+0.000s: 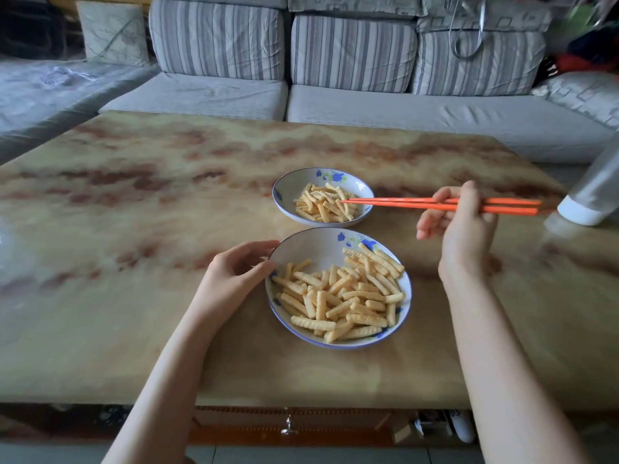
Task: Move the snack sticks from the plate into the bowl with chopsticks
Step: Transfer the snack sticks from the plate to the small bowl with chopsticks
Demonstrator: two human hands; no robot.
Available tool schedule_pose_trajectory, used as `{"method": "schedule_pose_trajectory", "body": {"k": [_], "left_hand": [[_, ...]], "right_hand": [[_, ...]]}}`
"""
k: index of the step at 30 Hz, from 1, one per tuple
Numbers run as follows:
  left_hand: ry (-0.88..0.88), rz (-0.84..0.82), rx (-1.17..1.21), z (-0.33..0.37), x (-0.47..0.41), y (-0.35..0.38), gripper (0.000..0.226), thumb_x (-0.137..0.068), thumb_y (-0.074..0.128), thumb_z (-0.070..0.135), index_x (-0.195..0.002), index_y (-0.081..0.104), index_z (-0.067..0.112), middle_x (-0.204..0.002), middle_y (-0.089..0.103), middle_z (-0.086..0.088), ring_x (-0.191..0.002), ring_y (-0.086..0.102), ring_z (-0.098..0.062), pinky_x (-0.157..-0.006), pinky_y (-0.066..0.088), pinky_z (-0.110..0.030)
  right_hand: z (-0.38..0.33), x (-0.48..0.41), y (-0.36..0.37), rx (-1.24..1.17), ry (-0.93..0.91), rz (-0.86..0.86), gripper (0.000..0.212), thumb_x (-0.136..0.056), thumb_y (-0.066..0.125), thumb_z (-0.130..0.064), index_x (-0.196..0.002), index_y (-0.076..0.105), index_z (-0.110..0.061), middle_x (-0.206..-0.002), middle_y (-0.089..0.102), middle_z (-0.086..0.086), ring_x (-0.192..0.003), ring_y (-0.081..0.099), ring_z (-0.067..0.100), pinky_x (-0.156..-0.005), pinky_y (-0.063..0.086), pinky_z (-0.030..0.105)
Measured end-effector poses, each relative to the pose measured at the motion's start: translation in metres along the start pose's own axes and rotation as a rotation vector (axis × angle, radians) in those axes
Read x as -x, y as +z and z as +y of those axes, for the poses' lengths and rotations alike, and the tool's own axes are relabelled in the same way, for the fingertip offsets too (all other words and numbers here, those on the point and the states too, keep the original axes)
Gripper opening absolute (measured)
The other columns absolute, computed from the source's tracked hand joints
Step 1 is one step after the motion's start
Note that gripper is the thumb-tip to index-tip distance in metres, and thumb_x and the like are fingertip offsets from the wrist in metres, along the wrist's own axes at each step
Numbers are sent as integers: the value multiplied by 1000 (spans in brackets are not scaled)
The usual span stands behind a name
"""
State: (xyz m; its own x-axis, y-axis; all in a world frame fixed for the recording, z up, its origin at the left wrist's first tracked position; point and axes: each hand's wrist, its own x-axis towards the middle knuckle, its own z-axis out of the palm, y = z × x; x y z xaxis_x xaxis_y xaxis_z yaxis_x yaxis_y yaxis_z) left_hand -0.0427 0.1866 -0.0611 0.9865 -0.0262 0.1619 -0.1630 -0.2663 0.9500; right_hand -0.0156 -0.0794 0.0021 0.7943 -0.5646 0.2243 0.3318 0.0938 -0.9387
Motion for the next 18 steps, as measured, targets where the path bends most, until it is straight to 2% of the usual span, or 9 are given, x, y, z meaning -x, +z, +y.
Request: {"method": "schedule_pose_trajectory", "body": {"k": [3, 8, 13, 18], "left_hand": [[8, 5, -16, 0, 0, 0, 31, -87, 65, 4, -104, 71, 30, -98, 74, 14, -87, 65, 0, -80, 49, -10], [9, -3, -15, 0, 0, 0, 29, -78, 64, 21, -104, 71, 33, -100, 73, 16, -91, 66, 0, -84, 50, -13], [16, 10, -29, 0, 0, 0, 31, -87, 64, 4, -106, 71, 28, -100, 72, 19, -89, 66, 2, -82, 49, -10], [13, 14, -29, 0, 0, 0, 31, -87, 64, 3, -108, 72, 25, -100, 73, 17, -87, 65, 2, -80, 49, -10]], "right_hand": [[14, 0, 5, 26, 13, -34, 44, -103, 30, -24, -69, 52, -10, -37, 51, 2, -31, 45, 18, -39, 35, 24], [18, -1, 5, 32, 9, -53, 44, -103, 30, -26, -71, 55, -10, -39, 53, 3, -33, 45, 19, -41, 36, 25], [9, -3, -2, 15, 26, -74, 42, -102, 30, -25, -70, 54, -10, -39, 52, 3, -33, 43, 19, -40, 34, 22], [-17, -9, -20, 60, 15, -178, 42, -101, 31, -24, -68, 53, -10, -36, 47, 3, -30, 39, 19, -39, 26, 25]]}}
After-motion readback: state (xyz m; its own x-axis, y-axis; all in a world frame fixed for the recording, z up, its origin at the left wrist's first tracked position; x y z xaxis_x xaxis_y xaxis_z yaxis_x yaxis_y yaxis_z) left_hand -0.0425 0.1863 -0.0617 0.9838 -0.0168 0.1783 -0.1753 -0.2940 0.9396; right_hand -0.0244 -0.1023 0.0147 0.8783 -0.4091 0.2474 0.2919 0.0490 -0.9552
